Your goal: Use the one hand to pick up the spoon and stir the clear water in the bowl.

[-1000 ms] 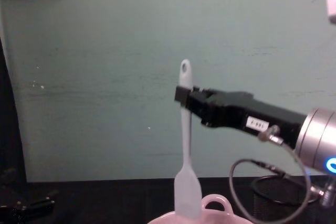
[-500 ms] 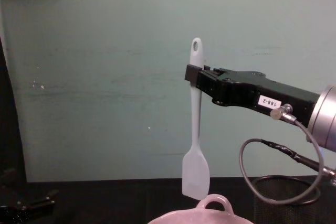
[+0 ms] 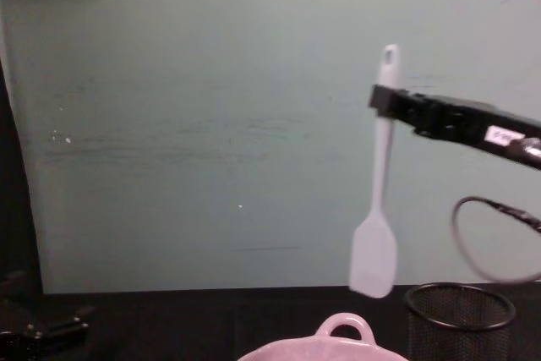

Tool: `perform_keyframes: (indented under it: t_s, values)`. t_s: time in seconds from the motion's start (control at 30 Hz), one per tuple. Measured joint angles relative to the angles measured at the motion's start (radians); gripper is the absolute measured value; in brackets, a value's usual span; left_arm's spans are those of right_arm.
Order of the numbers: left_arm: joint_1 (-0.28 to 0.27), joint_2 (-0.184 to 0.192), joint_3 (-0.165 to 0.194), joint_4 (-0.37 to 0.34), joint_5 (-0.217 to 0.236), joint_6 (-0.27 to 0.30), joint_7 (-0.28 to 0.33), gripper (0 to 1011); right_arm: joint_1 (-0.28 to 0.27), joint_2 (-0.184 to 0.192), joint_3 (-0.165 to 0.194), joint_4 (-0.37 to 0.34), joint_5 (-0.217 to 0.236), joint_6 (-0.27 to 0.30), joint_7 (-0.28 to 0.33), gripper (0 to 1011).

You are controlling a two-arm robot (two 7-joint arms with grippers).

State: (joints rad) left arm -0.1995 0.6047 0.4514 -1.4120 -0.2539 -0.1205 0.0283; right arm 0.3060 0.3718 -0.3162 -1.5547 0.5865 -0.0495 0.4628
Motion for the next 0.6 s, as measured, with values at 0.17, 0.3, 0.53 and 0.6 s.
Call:
perform_keyframes:
  t_s: [0.17,0.3,0.53,0.6]
  values:
    - [0.0,0.0,0.0,0.0,0.0,0.0,0.0,1005,0.003,0.017,0.038,0.018,0.064,0.027,0.001,112]
    - [0.0,0.0,0.0,0.0,0.0,0.0,0.0,1005,0.006,0.03,0.062,0.041,0.112,0.043,0.003,112]
    - [0.0,0.0,0.0,0.0,0.0,0.0,0.0,1005,0.0,0.031,0.091,0.088,0.198,0.051,0.013,112]
    - [0.0,0.0,0.0,0.0,0.0,0.0,0.0,1005,-0.003,0.029,0.097,0.105,0.223,0.052,0.017,112]
